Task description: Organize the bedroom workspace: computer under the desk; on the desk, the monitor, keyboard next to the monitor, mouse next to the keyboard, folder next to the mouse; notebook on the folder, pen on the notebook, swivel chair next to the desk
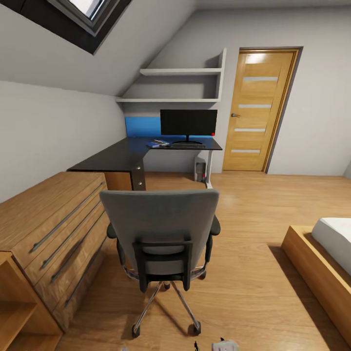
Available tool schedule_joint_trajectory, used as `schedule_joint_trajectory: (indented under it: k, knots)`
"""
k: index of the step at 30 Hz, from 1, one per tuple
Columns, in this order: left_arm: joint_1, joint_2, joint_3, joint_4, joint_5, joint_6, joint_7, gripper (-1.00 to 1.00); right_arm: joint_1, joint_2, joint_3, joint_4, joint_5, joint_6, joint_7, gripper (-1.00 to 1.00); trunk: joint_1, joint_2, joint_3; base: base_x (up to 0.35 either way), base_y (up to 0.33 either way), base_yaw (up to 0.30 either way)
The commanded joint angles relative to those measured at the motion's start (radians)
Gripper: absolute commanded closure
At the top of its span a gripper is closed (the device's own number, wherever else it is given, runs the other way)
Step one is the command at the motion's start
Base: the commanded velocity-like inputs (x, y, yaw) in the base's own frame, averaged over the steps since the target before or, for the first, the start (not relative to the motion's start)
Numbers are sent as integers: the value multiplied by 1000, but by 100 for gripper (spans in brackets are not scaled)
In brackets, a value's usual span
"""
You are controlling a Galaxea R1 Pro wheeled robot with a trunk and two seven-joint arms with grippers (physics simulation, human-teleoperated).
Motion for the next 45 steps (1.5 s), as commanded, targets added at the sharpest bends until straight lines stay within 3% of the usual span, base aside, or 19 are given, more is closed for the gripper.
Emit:
schedule_joint_trajectory:
  k: [1, 3, 7, 20, 26, 31, 38, 45]
  knots:
    - [-1, 4, -7, -39, -18, 52, 23, -100, -10, 6, 8, -24, -3, 17, -16, -100, 0, 0, -1, 0, 0, 0]
    - [-1, 15, -5, -130, -73, 142, 40, -100, -35, 22, 8, -64, -3, 47, -24, -100, 0, 0, -1, 0, 0, 0]
    - [-2, 23, -3, -197, -119, 175, 42, -100, -56, 49, 8, -83, -3, 58, -30, -100, 0, 0, -1, 0, 0, 0]
    - [-2, 46, -2, -168, -128, 75, 41, -100, -128, 55, -1, -98, -4, 53, -54, -100, 0, 0, -1, -62, 86, 0]
    - [-2, 56, -2, -166, -129, 72, 43, -100, -138, 51, -137, -106, -4, 51, -56, -100, 0, 0, -1, -15, 44, 0]
    - [-2, 57, 0, -165, -127, 79, 43, -100, -138, 47, -168, -104, -3, 50, -56, -100, 0, 0, -1, -1, 3, 0]
    - [-2, 58, 2, -218, -134, 131, 48, -100, -138, 37, -166, -100, 2, 11, -49, -100, 0, 0, -1, 0, 0, 0]
    - [-3, 57, 2, -417, -147, 300, 97, -100, -138, 36, -164, -100, 3, -22, -47, -100, 0, 0, -1, 0, 0, 0]
